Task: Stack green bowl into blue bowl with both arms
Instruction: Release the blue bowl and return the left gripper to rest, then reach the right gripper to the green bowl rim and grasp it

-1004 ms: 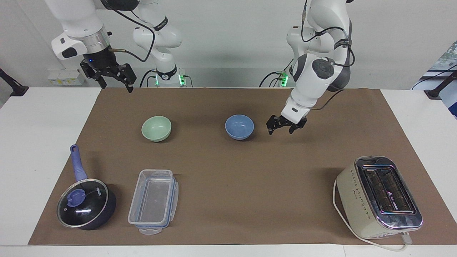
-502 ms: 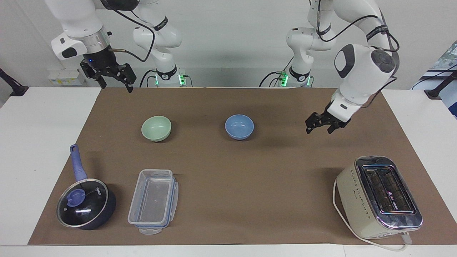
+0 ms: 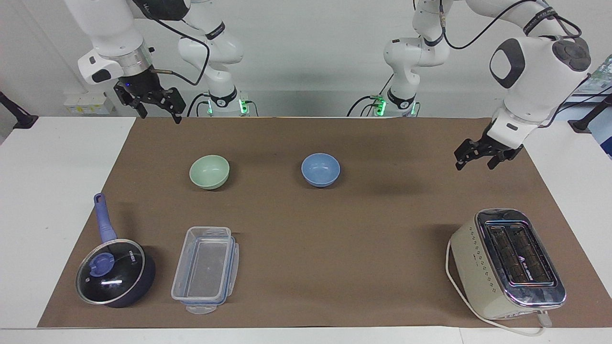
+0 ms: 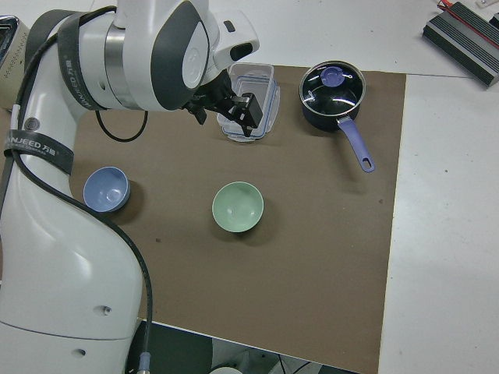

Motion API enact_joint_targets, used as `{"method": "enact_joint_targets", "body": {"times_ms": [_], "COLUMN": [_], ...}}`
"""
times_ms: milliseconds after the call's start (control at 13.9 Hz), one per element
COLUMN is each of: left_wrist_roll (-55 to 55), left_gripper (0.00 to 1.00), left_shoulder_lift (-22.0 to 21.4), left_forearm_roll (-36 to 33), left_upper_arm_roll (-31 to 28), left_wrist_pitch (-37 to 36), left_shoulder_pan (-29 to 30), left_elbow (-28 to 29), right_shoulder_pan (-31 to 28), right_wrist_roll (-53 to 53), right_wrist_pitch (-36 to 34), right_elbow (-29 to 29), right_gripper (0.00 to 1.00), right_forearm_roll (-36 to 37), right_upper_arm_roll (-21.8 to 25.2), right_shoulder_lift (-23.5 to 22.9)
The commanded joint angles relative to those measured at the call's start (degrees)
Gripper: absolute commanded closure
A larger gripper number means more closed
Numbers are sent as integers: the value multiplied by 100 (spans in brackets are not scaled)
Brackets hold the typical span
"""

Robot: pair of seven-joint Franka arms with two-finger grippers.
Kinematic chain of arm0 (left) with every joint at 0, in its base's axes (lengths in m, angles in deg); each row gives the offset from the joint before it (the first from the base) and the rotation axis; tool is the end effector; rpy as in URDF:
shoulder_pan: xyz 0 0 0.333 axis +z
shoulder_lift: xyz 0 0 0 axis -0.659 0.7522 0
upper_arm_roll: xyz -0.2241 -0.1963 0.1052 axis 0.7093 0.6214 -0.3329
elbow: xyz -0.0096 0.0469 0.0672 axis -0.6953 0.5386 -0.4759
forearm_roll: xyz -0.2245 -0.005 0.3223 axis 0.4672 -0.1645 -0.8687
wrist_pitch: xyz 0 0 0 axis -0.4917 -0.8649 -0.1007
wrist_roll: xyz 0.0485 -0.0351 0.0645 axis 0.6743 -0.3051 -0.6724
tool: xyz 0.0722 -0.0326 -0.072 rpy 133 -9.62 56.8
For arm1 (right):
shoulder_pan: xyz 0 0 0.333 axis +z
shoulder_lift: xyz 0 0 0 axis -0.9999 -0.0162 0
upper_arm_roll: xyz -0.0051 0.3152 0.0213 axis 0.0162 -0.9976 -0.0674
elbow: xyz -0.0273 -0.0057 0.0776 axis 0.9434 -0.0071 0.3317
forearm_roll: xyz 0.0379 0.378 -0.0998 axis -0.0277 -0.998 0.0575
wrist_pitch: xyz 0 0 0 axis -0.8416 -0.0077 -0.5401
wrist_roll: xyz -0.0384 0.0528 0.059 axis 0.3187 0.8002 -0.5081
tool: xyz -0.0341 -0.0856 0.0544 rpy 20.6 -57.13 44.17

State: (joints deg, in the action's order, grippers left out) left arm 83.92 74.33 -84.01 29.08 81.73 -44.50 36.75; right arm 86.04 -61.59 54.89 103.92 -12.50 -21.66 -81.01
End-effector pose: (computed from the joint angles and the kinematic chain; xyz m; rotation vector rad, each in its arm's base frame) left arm 0.5844 -0.0238 0.5563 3.1145 -0.0252 0.0189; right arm 0.5217 -0.0079 0.6179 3.1043 -0.2922 -0.0819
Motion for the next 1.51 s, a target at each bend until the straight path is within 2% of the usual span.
{"method": "enact_joint_targets", "body": {"times_ms": [0, 215, 932, 1076, 1291, 1434], "left_wrist_roll": [15, -37, -38, -38, -38, -38], "left_gripper": [0, 0, 0, 0, 0, 0], "left_shoulder_lift": [-35, -263, -290, -290, -290, -290], "left_forearm_roll": [-190, -181, -172, -172, -172, -172], "left_upper_arm_roll": [27, -70, -70, -70, -70, -70], "left_wrist_pitch": [-773, -836, -828, -828, -828, -828], "left_shoulder_pan": [64, 55, 55, 47, 47, 47], "left_elbow": [-534, -526, -500, -500, -500, -500], "right_shoulder_pan": [-163, -189, -506, -480, -506, -506], "right_wrist_roll": [439, 581, 1292, 1302, 1406, 1460], "right_wrist_pitch": [679, 1145, 3386, 3616, 4185, 4250], "right_elbow": [964, 1598, 3804, 3955, 3999, 4008], "right_gripper": [0, 0, 0, 0, 0, 0], "right_forearm_roll": [-120, -128, -242, -243, -251, -251], "right_upper_arm_roll": [31, 31, 31, 31, 31, 31], "right_shoulder_lift": [480, 648, 517, 446, -45, -160]}}
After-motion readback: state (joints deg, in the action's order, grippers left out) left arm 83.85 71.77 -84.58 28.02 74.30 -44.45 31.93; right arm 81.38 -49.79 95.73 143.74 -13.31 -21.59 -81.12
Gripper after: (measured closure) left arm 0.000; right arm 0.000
